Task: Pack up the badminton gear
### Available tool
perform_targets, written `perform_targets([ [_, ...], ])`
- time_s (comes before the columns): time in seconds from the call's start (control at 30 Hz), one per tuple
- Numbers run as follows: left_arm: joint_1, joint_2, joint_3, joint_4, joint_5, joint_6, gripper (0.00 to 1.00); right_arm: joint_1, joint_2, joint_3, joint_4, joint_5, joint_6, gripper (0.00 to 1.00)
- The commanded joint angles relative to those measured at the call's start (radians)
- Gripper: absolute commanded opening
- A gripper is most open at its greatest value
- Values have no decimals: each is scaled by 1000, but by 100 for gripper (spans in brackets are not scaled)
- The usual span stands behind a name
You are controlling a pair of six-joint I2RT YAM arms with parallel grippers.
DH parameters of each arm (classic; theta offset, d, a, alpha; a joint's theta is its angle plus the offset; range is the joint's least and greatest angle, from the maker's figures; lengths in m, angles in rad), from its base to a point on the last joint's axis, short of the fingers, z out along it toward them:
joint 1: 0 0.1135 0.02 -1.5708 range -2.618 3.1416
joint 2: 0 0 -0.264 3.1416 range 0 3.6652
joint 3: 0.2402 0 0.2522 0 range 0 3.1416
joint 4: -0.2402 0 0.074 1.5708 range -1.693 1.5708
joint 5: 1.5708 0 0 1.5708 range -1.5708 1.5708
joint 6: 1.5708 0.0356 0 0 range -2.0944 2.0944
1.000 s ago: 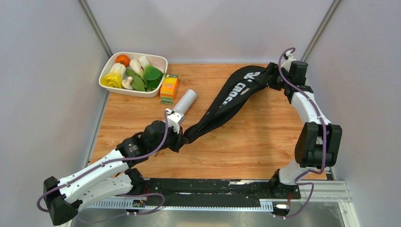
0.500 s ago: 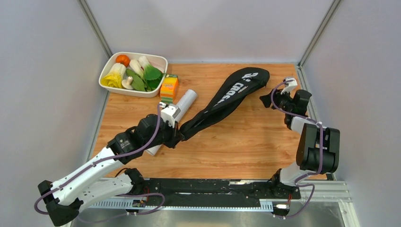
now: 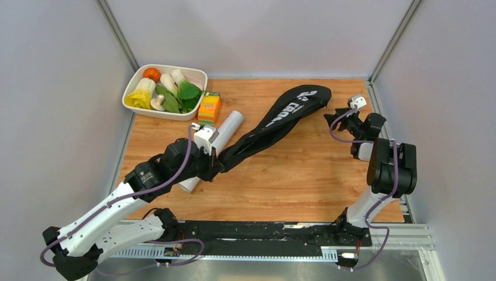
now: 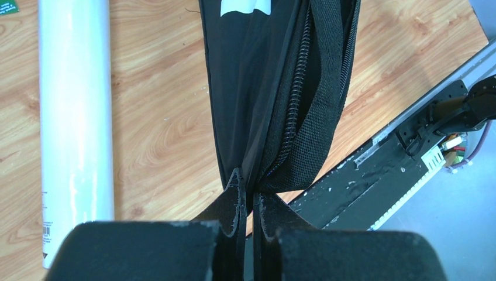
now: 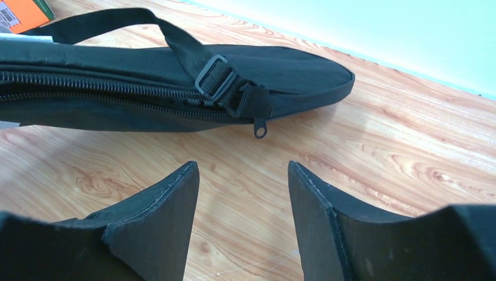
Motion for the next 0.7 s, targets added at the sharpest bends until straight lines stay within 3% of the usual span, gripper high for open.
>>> perform_targets([
  [0.0,8,-11,67,24,-14,0,0,5,8,72,56,-36,-69,62],
  [0.23,10,-3,90,17,-15,9,0,22,47,153,-79,-23,-141,61],
  [0.57,12,9,146,-20,-37,-3,0,43,45,236,-415,-7,-420,61],
  [0.67,13,14,151,-19,-29,-3,0,53,57,243,-410,18,-447,59],
])
